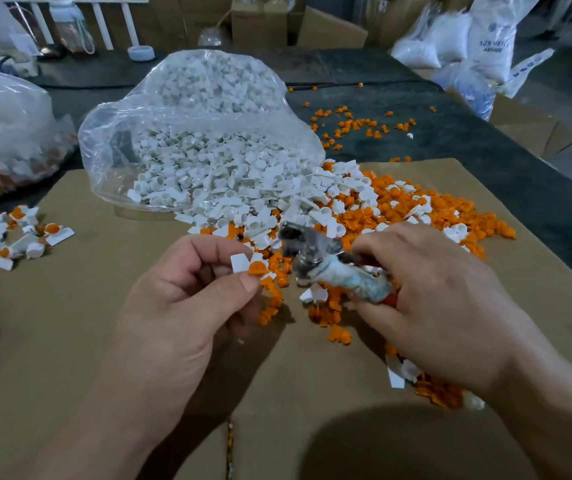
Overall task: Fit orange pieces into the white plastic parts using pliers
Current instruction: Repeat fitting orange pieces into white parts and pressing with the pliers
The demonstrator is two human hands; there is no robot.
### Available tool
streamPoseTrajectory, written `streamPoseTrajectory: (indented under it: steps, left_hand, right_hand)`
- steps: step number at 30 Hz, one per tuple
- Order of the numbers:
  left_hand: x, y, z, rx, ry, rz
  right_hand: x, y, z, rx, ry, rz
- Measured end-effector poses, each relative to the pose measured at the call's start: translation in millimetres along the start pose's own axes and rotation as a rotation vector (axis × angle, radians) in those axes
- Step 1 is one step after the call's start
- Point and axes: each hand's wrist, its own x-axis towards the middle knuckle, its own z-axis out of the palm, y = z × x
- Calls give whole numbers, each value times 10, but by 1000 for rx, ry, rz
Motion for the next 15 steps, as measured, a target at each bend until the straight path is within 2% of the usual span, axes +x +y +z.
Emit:
streamPoseTrajectory:
  steps: [7, 15]
  left_hand:
    - [-6, 27, 33, 19, 6, 62]
    - [2, -1, 42, 41, 53, 80]
  right_hand:
    - [-29, -69, -13, 115, -19, -81]
    - [-7, -62, -41, 118, -61, -111]
